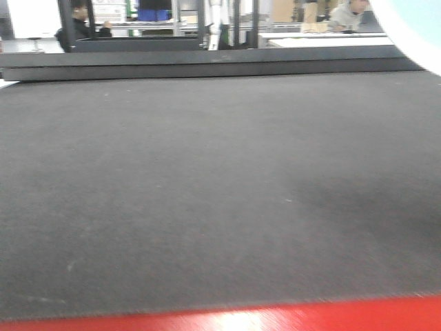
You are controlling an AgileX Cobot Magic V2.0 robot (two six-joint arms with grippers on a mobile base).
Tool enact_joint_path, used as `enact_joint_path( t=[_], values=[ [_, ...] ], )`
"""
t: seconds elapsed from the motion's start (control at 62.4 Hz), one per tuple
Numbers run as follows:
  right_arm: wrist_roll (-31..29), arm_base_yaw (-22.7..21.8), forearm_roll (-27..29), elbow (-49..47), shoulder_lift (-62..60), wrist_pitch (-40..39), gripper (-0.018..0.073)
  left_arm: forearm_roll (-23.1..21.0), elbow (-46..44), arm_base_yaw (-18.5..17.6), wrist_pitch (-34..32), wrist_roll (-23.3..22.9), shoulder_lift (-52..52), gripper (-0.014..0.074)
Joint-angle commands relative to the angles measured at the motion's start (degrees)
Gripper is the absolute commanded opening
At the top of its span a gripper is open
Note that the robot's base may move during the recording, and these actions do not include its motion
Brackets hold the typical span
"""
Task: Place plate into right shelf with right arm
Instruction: 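Drive the base past the red table carrying the plate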
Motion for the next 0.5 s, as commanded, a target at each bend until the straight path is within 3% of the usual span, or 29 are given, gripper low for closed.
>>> enact_joint_path(
  t=[0.0, 0.481],
  values=[
    [-0.3, -0.3, -0.2, -1.8, 0.4, -5.3, 0.0054, -0.5, 0.6, -0.1, -5.2, -0.4, -0.6, -0.0128],
    [-0.3, -0.3, -0.2, -1.8, 0.4, -5.3, 0.0054, -0.5, 0.6, -0.1, -5.2, -0.4, -0.6, -0.0128]
  ],
)
